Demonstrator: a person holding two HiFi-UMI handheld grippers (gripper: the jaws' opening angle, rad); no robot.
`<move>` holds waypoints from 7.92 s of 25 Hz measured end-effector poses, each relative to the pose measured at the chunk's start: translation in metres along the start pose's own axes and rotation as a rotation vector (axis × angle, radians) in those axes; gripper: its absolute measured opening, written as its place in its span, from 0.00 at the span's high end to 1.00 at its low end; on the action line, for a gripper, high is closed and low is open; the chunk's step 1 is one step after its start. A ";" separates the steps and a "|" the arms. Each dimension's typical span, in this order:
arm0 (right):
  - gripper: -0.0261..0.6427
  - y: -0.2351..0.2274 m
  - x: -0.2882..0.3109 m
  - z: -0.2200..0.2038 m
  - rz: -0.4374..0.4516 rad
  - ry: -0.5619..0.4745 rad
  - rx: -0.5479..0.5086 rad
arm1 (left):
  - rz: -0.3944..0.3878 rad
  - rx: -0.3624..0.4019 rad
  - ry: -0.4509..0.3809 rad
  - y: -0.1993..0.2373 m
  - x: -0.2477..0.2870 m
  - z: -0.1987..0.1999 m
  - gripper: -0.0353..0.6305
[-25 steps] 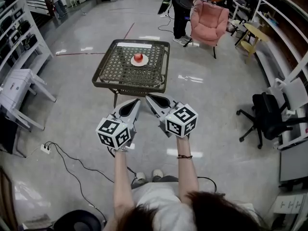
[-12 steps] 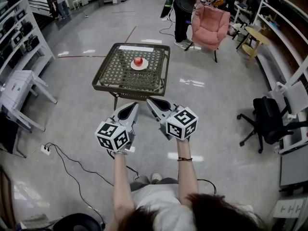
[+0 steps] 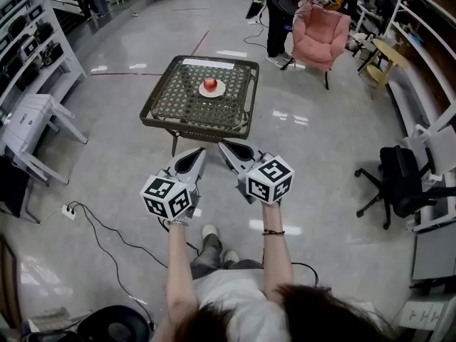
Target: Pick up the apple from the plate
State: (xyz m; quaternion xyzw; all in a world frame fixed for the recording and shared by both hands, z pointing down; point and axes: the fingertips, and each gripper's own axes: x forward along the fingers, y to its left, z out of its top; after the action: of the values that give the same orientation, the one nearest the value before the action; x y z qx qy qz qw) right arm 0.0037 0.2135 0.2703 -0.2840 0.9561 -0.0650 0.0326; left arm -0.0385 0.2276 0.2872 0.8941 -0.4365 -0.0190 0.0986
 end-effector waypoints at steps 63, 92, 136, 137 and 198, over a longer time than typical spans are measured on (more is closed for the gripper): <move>0.95 -0.204 0.197 -0.034 -0.154 0.074 0.096 | -0.129 -0.114 0.070 0.229 0.180 0.002 0.93; 0.95 -0.319 0.255 -0.029 -0.041 0.115 0.152 | -0.007 -0.132 0.075 0.288 0.287 0.008 0.93; 0.95 -0.419 0.328 -0.147 -0.055 0.257 0.345 | 0.058 -0.152 0.344 0.397 0.366 -0.104 0.93; 0.95 -0.420 0.328 -0.151 -0.056 0.262 0.349 | 0.059 -0.147 0.351 0.398 0.367 -0.108 0.93; 0.95 -0.501 0.340 -0.248 -0.158 0.291 0.373 | -0.051 0.066 0.468 0.463 0.436 -0.200 0.43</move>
State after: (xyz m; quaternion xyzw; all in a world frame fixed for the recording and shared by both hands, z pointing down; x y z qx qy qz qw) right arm -0.0357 -0.3620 0.5788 -0.3345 0.8969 -0.2830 -0.0589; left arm -0.1045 -0.3599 0.5955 0.8875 -0.3796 0.2006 0.1670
